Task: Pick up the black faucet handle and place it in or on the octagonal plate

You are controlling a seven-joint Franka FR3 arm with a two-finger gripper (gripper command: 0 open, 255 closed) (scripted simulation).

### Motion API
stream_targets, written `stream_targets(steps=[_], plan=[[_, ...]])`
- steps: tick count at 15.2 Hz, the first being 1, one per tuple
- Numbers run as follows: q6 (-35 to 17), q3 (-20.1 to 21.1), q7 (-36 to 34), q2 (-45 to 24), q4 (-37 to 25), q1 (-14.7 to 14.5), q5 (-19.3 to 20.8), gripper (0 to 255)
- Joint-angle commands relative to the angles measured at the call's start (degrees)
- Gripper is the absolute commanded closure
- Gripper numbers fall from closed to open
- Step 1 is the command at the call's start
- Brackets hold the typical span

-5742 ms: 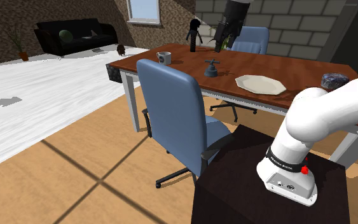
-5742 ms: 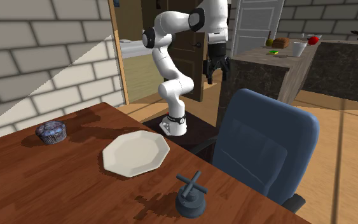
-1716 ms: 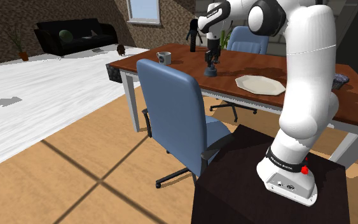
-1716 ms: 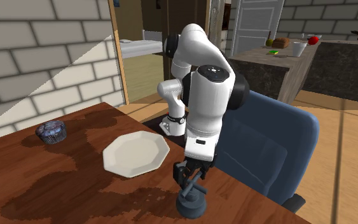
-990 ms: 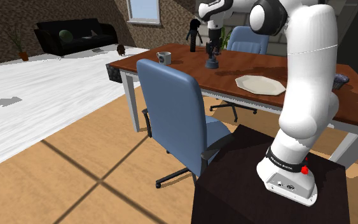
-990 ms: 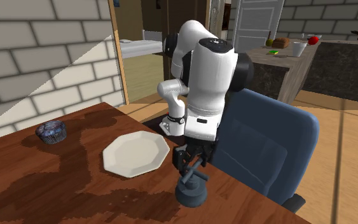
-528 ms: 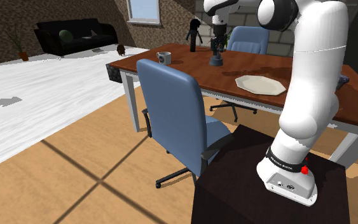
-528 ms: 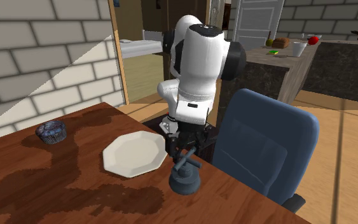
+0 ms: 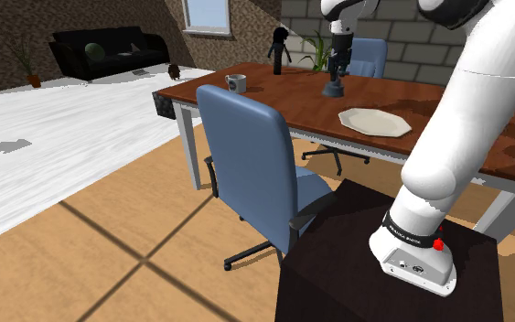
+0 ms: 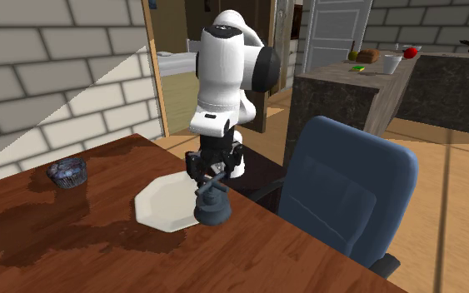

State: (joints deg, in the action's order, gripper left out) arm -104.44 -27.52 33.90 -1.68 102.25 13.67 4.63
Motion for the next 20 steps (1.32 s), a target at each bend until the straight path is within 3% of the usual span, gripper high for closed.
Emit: stream_targets(steps=[1, 13, 20], plan=[[-0.52, -0.49, 0.41, 4.18, 4.16, 0.37, 2.01, 255], [1.17, -3.99, 6.47, 24.58, 19.79, 6.99, 12.64, 255], [-4.22, -4.90, 5.98, 24.12, 24.74, 7.28, 13.17, 255]])
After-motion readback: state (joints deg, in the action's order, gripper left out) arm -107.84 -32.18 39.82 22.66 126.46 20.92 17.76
